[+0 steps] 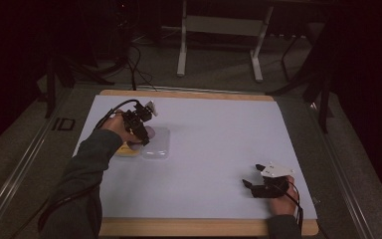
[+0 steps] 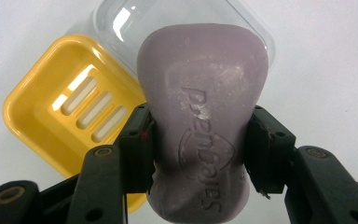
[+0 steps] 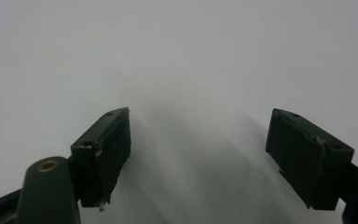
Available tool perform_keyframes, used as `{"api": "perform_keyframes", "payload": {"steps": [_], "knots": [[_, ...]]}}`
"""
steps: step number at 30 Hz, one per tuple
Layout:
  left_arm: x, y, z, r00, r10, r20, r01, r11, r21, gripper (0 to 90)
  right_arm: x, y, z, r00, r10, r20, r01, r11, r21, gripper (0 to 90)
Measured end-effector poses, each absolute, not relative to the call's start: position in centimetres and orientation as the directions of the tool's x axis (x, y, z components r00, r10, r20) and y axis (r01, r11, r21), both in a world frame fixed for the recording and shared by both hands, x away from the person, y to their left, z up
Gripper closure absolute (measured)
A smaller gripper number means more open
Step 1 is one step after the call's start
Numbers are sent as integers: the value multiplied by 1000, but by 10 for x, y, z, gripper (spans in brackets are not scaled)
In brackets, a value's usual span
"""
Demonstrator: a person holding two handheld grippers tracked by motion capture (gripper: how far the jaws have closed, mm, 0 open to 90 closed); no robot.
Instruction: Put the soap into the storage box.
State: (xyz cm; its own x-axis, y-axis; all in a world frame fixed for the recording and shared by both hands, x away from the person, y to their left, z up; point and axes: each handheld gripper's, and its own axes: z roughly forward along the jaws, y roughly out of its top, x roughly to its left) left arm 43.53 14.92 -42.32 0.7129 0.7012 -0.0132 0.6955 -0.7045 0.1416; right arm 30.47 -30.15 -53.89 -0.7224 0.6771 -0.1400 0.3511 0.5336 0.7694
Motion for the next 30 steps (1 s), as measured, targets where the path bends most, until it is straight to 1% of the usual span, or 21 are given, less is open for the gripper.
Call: {"api": "perform_keyframes", "payload": {"steps": [20,30], "knots": [[441,168,-432,655,756,-11,751,-649,123,500,305,-301,-539,-722,676,-145,349,538,767,218],[443,175,-433,621,783,-3,777,-616,133,500,305,-301,-539,-722,677,-144,352,537,767,217]]}}
